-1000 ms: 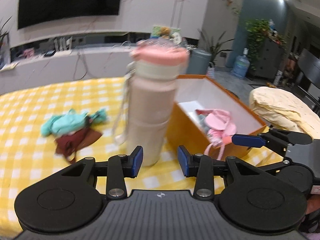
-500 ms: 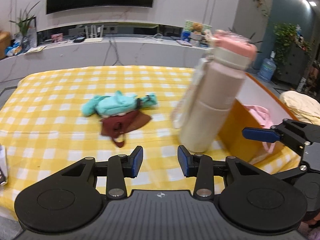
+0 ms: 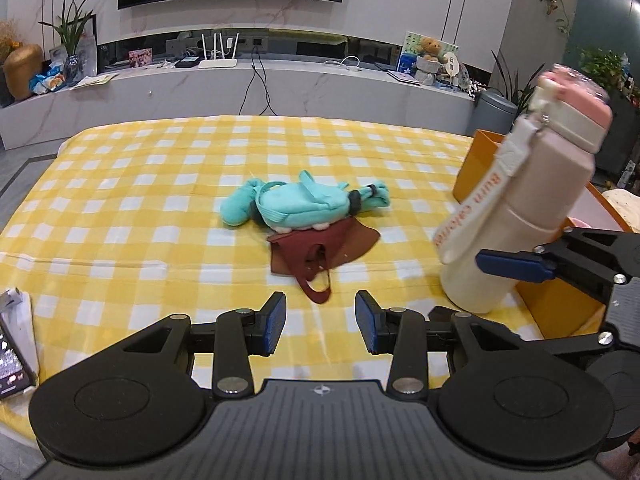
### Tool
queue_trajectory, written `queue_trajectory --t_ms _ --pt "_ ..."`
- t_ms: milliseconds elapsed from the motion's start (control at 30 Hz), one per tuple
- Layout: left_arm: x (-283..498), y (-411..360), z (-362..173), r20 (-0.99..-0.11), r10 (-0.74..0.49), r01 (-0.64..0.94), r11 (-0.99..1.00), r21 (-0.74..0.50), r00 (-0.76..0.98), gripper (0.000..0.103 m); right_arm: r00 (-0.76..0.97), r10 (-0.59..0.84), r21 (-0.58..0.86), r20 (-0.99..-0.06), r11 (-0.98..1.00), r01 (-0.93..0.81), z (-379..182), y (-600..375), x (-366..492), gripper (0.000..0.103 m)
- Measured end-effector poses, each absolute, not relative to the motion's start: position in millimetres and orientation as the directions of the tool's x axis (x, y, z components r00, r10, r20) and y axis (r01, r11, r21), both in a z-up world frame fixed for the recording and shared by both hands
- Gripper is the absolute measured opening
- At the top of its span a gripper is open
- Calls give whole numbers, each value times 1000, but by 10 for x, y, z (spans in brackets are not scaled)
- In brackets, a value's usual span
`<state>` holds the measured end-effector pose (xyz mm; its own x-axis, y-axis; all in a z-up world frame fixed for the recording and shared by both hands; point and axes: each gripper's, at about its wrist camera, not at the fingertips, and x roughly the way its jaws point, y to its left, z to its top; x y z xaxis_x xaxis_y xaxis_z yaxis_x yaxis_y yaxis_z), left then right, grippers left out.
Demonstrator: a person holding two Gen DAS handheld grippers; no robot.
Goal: Organize soft objects
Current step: 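Move both open tools back over the teal plush and maroon felt, then grasp the maroon felt pouch with the left tool while the right tool grasps the teal plush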
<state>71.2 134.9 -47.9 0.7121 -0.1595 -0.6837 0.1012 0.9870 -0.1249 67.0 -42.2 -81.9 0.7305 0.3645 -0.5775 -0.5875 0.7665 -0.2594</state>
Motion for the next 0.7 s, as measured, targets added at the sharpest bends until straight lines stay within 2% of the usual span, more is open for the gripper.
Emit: queue_trajectory --t_ms 333,433,567,633,700 --pt "1214 1478 -641 -716 -188 138 982 -129 672 46 753 304 -326 -584 762 -560 -992 -69 1214 45" --pt "1386 1530 -715 -721 -210 110 977 -184 661 46 756 273 -358 -595 752 -553 -1123 28 1354 45" --pt "1585 1574 -815 -711 -245 77 962 -261 660 58 742 255 -346 -620 760 -551 -1268 86 1529 45" --pt "1687 1541 -886 -716 -242 76 964 -256 655 63 738 249 -344 -627 761 -550 -1326 103 1580 45" --pt "1771 1491 -949 -730 -222 77 971 -227 647 63 735 251 -337 -630 764 -550 -1355 106 1611 45"
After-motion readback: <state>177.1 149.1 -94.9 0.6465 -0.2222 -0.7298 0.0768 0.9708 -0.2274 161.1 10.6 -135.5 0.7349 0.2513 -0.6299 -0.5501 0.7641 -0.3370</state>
